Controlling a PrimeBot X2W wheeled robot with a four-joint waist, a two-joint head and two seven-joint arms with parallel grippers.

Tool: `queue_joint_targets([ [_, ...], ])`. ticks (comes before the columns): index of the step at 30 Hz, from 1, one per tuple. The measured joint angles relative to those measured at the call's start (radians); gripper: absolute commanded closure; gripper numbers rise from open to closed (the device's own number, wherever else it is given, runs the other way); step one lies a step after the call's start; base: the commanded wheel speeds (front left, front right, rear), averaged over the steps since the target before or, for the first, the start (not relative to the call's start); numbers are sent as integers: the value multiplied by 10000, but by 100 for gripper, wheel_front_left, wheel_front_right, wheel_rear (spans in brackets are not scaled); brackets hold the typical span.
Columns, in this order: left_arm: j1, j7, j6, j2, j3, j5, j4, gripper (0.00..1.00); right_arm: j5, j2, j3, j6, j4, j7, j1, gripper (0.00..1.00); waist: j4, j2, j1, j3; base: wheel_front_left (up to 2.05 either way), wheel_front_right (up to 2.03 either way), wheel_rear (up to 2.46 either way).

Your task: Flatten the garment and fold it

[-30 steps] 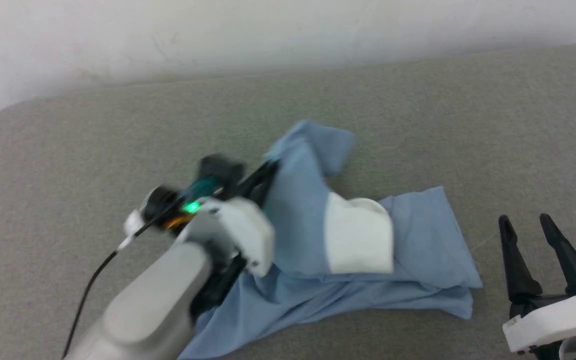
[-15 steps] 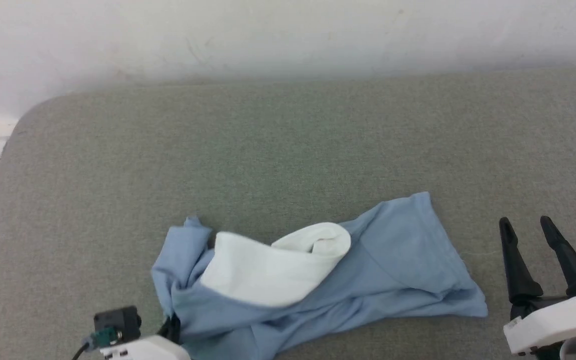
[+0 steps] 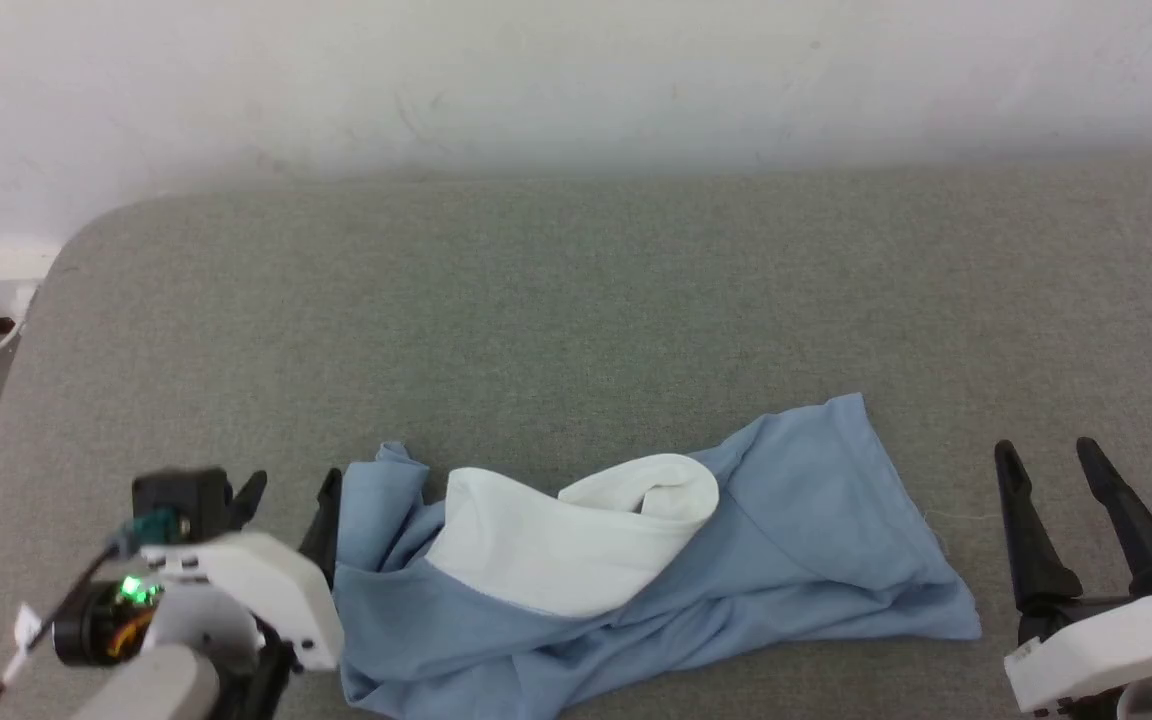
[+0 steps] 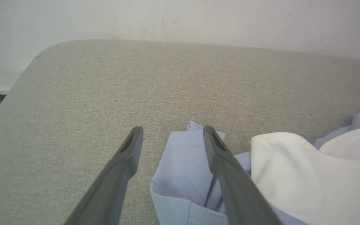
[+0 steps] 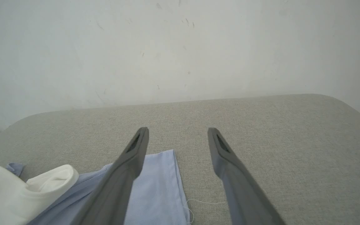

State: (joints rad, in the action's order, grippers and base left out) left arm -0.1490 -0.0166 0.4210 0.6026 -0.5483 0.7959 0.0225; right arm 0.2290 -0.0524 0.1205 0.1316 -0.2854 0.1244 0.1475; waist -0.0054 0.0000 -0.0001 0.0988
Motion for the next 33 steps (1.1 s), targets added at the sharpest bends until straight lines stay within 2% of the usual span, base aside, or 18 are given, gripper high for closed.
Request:
queue_joint_targets([
  [4, -1040, -1358, -863, 270, -474, 77, -953, 0, 0, 0, -98, 0, -29, 69, -12, 0, -60, 0, 1, 164, 0, 0, 0],
  [8, -1787, -2541, -1735, 276, -892, 431, -2167, 0, 23, 2, -161, 0, -6, 65, -76, 0, -184, 0, 1, 373, 0, 0, 0],
  [15, -2726, -4025, -2731, 61, -1517, 754, -3860, 0, 100, -2, -173, 0, 146, -8, -223, 0, -418, 0, 0, 733, 0, 0, 0],
  [17, -3015, -4335, -2920, 36, -1601, 796, -4138, 63, 102, -2, -188, 0, 182, -21, -252, 0, -477, 0, 0, 803, 0, 0, 0],
  [18, -3133, -4429, -2995, 15, -1647, 813, -4253, 100, 102, -2, -184, 0, 207, -23, -253, 0, -503, 0, 0, 827, 0, 0, 0],
  [21, -3350, -4358, -3196, -98, -1699, 807, -4491, 100, 102, 0, -153, 0, 259, -31, -255, 0, -519, 0, 1, 857, 0, 0, 0],
  [23, -3359, -3900, -3162, -234, -1641, 708, -4566, 100, 102, -2, -105, 0, 282, -31, -255, 0, -472, 0, 1, 843, 0, 0, 0],
  [25, -3356, -3221, -2938, -328, -1471, 560, -4552, 100, 104, -2, -42, 0, 295, -31, -256, 0, -408, 1, 1, 816, 0, 0, 0],
  [28, -3351, -2069, -2360, -337, -863, 529, -4324, 100, 111, -4, 17, 0, 295, -27, -257, 0, -284, 0, 2, 773, 0, 0, 0],
  [33, -2701, -813, -1204, 105, 614, 1024, -3791, 100, 113, -2, 33, 0, 290, -17, -252, 0, -86, 0, 2, 700, 0, 0, 0],
])
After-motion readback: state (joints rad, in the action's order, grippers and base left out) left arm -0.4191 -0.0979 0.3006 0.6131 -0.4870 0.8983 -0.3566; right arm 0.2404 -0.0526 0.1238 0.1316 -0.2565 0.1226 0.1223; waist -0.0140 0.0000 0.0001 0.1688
